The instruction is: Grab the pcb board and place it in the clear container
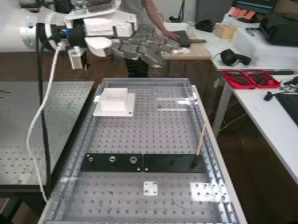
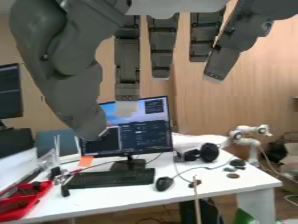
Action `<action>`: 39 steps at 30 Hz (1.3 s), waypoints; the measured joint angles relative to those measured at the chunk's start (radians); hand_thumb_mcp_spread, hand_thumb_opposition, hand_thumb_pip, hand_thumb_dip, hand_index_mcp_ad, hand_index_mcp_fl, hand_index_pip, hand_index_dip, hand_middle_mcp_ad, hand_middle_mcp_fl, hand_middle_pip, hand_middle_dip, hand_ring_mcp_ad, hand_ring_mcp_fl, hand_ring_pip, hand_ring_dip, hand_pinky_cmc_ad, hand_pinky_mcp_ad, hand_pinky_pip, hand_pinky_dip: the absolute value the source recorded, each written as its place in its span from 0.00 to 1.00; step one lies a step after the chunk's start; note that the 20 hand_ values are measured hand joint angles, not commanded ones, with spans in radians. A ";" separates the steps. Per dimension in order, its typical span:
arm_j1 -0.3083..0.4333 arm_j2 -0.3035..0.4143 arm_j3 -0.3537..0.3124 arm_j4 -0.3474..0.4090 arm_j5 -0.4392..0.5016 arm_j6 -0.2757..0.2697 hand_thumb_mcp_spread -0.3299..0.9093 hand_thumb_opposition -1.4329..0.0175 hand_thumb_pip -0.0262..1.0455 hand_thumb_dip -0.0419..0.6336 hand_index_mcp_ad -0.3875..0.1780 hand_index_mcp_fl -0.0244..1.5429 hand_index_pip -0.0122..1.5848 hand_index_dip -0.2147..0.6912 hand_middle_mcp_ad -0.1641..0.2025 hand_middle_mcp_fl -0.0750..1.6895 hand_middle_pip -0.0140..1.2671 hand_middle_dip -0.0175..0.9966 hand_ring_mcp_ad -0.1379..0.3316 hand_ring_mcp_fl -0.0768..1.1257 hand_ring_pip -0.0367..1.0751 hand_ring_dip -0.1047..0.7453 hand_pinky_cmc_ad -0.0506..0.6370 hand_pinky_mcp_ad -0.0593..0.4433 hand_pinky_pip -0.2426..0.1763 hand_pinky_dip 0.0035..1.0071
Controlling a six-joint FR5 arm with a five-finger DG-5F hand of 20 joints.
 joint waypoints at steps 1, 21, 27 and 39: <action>-0.005 0.011 0.003 -0.025 0.007 0.000 0.55 0.42 0.66 0.44 0.58 0.04 0.94 0.36 0.62 0.13 0.11 0.22 0.68 0.07 0.12 0.17 0.58 0.42 0.40 0.66; -0.037 0.070 0.078 -0.202 0.028 -0.006 0.50 0.47 0.50 0.32 0.58 0.06 0.26 0.40 0.63 0.12 0.11 0.22 0.69 0.07 0.12 0.17 0.58 0.41 0.36 0.67; -0.042 0.073 0.078 -0.198 0.021 0.003 0.48 0.47 0.48 0.27 0.59 0.09 0.14 0.47 0.64 0.12 0.11 0.22 0.72 0.07 0.12 0.17 0.58 0.44 0.33 0.67; -0.043 0.085 0.080 -0.211 0.017 0.005 0.48 0.47 0.48 0.25 0.61 0.11 0.08 0.53 0.64 0.12 0.11 0.22 0.75 0.07 0.12 0.17 0.58 0.47 0.32 0.67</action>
